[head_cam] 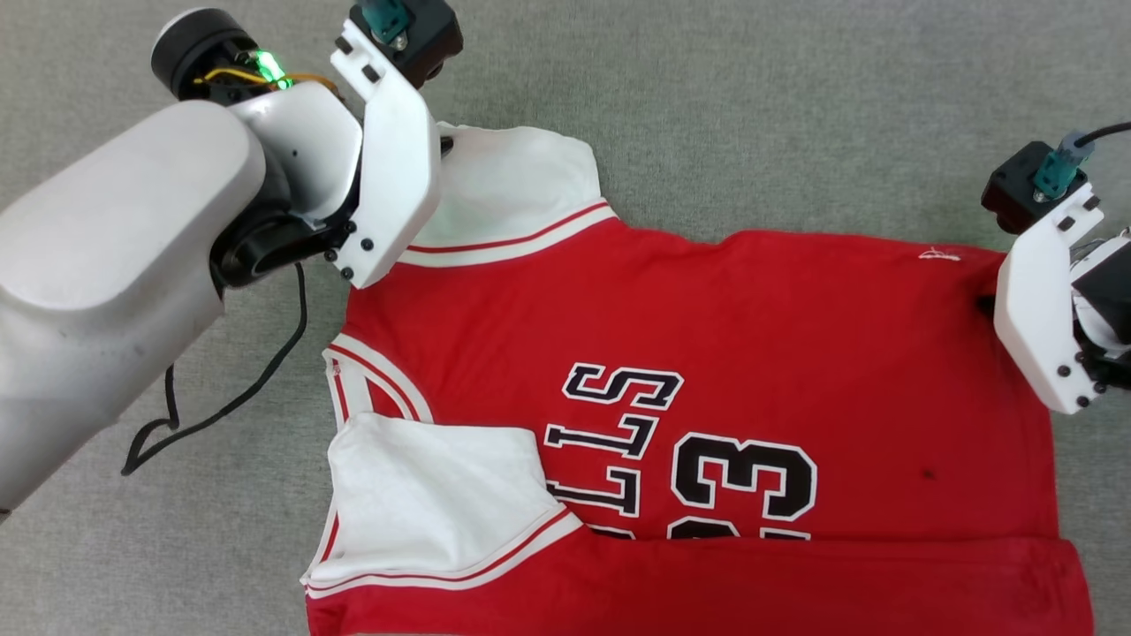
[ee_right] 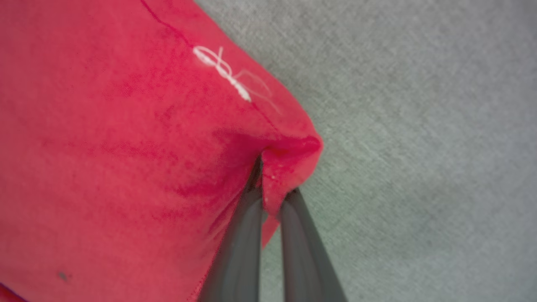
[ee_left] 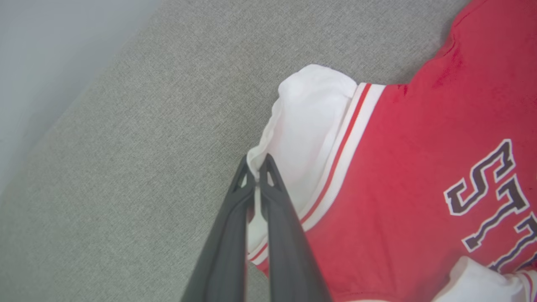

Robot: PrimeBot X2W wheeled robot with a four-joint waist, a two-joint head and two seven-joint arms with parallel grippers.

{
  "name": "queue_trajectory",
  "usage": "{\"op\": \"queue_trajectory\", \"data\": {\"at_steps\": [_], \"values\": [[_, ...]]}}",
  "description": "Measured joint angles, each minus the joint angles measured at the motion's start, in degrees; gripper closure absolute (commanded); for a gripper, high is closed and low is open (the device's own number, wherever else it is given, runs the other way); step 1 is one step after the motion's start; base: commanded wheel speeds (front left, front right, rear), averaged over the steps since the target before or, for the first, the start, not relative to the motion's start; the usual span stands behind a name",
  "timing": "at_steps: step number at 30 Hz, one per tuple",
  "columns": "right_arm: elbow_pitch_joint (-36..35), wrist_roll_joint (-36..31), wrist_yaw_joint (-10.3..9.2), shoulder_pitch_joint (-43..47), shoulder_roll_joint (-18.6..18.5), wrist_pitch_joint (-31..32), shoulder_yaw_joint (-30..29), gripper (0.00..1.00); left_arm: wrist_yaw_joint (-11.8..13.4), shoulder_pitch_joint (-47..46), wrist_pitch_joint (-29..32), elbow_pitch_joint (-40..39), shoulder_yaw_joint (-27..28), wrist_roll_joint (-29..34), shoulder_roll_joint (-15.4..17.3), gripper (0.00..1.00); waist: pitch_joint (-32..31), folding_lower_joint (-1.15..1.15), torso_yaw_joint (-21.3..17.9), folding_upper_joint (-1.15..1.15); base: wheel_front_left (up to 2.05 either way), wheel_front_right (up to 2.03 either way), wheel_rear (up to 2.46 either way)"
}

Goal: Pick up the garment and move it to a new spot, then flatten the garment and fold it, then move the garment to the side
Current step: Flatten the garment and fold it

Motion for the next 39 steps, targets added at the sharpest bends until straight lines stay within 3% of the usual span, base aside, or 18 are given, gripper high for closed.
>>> {"op": "queue_trajectory", "data": {"at_steps": [8,15,16,29,34,39], "values": [[0.2,1.1,-0.01,2.4,0.4,-10.9,3.2,1.00,0.0,3.7,-5.4,-0.4,-0.9,-1.7,1.7,1.00,-6.3,0.01,-0.7,0.00,0.00,0.00,0.00],[-1.7,2.7,-0.01,7.8,-2.3,-17.9,3.6,1.00,0.0,9.4,-7.5,-4.7,-1.4,-3.1,5.0,1.00,-13.6,0.00,-0.7,0.00,0.00,0.00,0.00],[-2.2,3.4,-0.01,10.9,-3.5,-20.1,2.6,1.00,0.8,12.9,-7.6,-7.8,-1.7,-3.6,6.7,1.00,-16.3,0.00,-0.5,0.00,0.00,0.00,0.00],[-3.4,5.0,-0.01,26.6,-6.5,-24.3,-2.7,1.00,6.1,30.5,-5.4,-17.5,-2.7,-5.9,14.8,1.00,-22.2,0.00,1.3,0.00,0.00,0.00,0.00],[-3.2,3.9,-0.01,31.8,-6.2,-25.2,-3.3,1.00,7.4,36.6,-5.5,-17.6,-2.8,-6.0,15.8,1.00,-21.9,0.00,1.3,0.00,0.00,0.00,0.00],[-2.0,2.5,-0.01,34.2,-4.3,-25.9,-3.5,1.00,7.5,41.5,-6.4,-15.3,-2.9,-6.1,14.6,1.00,-20.6,0.00,1.0,0.00,0.00,0.00,0.00]]}}
